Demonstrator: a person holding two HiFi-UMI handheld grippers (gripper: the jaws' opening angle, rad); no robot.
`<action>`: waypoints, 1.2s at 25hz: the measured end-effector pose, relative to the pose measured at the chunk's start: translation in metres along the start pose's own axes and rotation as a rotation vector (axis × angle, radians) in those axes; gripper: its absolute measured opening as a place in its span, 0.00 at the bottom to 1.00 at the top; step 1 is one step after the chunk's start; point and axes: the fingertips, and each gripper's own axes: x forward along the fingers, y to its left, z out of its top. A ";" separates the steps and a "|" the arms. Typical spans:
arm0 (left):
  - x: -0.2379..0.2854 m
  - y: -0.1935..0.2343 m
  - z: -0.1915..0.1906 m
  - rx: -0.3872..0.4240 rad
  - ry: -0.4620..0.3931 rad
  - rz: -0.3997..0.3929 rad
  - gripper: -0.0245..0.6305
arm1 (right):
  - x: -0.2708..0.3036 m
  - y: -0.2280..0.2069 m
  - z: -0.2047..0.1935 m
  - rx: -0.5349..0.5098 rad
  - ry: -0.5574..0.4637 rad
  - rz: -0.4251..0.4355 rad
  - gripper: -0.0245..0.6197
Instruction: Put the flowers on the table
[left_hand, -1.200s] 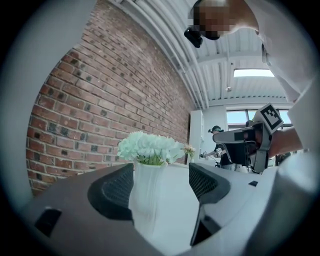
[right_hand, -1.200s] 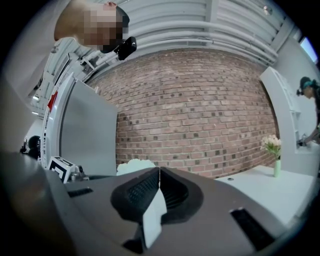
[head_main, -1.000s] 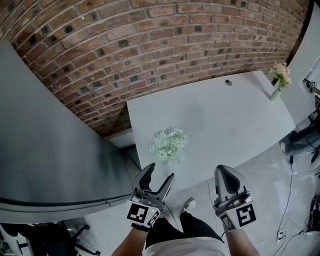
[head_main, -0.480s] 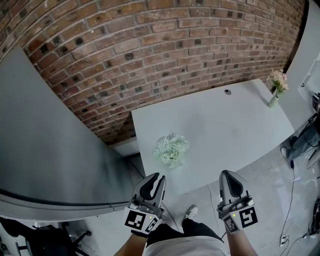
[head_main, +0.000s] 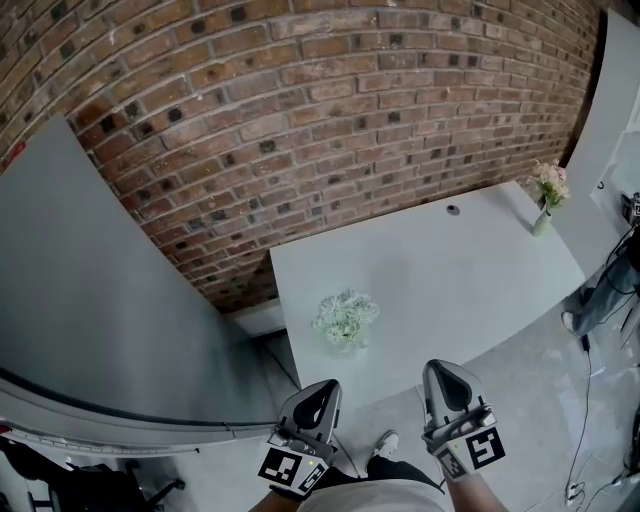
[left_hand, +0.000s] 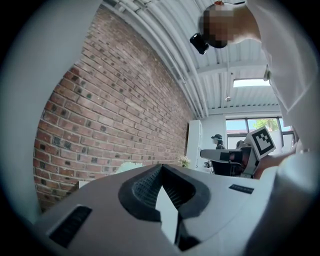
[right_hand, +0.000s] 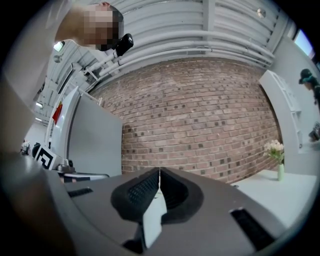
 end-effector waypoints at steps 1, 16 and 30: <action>-0.001 -0.002 0.002 -0.001 0.000 -0.007 0.05 | -0.001 0.001 0.002 -0.002 -0.002 0.003 0.07; -0.003 0.000 0.025 0.020 -0.028 0.042 0.05 | -0.007 -0.007 0.013 0.000 -0.036 -0.006 0.07; -0.001 0.009 0.026 0.015 -0.034 0.061 0.05 | 0.005 -0.006 0.018 0.023 -0.069 0.003 0.06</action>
